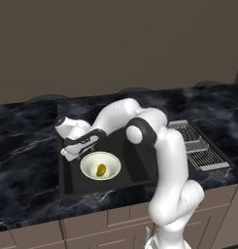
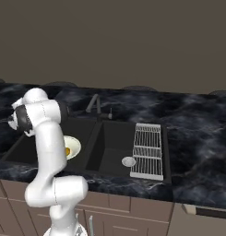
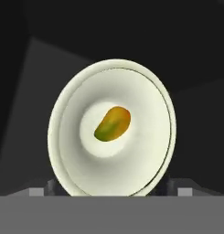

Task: Pick the mango from the cabinet and place it in the bowl. Then pick the bowl and place it in the sink. Then turn on the sink facuet.

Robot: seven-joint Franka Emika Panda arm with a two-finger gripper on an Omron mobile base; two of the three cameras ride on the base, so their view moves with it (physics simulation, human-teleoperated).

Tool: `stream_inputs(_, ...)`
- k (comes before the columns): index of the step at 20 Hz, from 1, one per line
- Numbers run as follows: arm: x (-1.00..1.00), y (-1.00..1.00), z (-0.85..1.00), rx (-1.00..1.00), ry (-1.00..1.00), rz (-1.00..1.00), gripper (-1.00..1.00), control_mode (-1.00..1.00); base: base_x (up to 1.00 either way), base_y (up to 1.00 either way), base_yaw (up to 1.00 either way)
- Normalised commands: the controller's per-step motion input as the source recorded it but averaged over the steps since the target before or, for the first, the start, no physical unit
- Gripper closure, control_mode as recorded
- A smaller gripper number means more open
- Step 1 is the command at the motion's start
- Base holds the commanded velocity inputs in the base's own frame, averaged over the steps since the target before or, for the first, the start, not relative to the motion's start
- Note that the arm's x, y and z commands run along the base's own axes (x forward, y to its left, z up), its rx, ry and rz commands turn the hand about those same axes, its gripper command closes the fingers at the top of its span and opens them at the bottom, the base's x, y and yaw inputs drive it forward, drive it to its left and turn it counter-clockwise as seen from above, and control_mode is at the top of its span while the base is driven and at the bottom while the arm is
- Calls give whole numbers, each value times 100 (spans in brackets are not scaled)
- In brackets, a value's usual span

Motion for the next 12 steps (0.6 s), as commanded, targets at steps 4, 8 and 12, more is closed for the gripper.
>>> stream_inputs(4,-85,0,84,9,-2,-6,-100,-100,0,0,0)
stream_inputs(8,-64,-23,8,6,0,-16,-100,-100,0,0,0)
stream_inputs(12,-53,-48,86,24,-3,-12,-100,-100,0,0,0)
